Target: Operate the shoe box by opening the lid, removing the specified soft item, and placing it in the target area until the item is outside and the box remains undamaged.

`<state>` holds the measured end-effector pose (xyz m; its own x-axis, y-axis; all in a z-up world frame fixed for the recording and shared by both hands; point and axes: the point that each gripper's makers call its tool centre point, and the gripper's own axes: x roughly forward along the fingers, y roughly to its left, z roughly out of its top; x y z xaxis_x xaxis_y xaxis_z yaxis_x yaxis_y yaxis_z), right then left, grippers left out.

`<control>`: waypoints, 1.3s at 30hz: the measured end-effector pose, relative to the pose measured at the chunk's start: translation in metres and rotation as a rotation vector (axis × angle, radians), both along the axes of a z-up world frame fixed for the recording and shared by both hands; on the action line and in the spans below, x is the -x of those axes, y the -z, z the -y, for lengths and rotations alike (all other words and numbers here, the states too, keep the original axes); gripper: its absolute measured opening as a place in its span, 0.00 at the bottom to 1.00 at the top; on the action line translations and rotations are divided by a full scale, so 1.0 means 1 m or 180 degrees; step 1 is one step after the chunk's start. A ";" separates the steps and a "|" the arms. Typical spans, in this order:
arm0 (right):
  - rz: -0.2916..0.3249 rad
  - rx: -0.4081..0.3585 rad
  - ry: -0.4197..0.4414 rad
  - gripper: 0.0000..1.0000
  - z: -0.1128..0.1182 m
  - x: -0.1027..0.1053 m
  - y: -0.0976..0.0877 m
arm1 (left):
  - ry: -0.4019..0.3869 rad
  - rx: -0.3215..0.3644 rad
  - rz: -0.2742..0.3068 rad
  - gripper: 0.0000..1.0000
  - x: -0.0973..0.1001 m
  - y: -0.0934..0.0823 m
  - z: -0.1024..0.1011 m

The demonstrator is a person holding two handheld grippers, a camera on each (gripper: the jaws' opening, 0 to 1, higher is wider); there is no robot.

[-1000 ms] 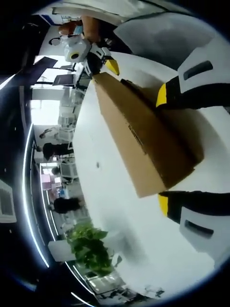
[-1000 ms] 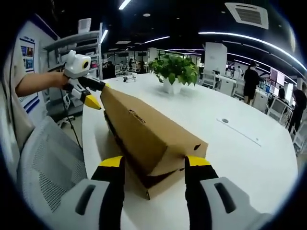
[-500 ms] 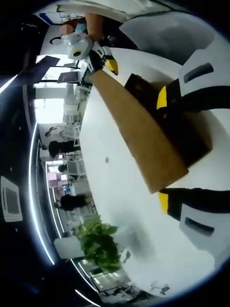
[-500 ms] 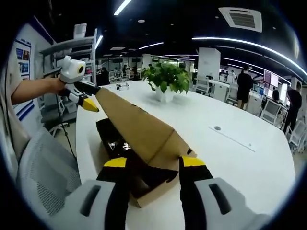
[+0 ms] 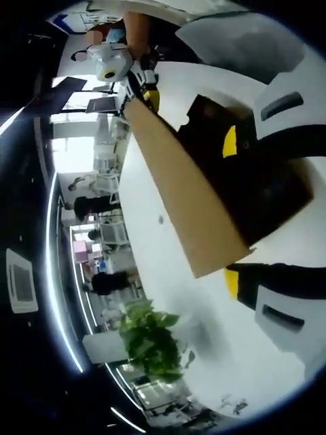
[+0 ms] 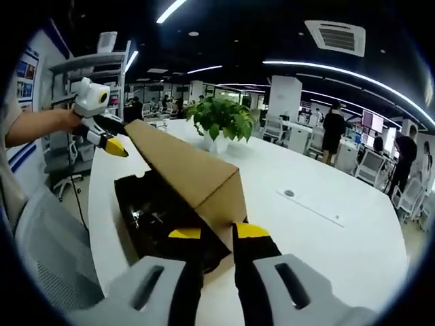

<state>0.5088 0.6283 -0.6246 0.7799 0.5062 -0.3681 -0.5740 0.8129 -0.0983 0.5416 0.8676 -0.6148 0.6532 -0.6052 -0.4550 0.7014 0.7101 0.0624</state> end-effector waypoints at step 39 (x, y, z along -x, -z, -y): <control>0.0229 0.0182 0.0155 0.00 0.019 -0.053 -0.019 | -0.0581 -0.0111 -0.0120 0.31 -0.063 0.030 -0.033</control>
<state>0.5613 0.6097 -0.6056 0.8285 0.4468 -0.3375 -0.5237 0.8316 -0.1849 0.6049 0.9011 -0.6448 0.7328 -0.4617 -0.4999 0.5634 0.8236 0.0652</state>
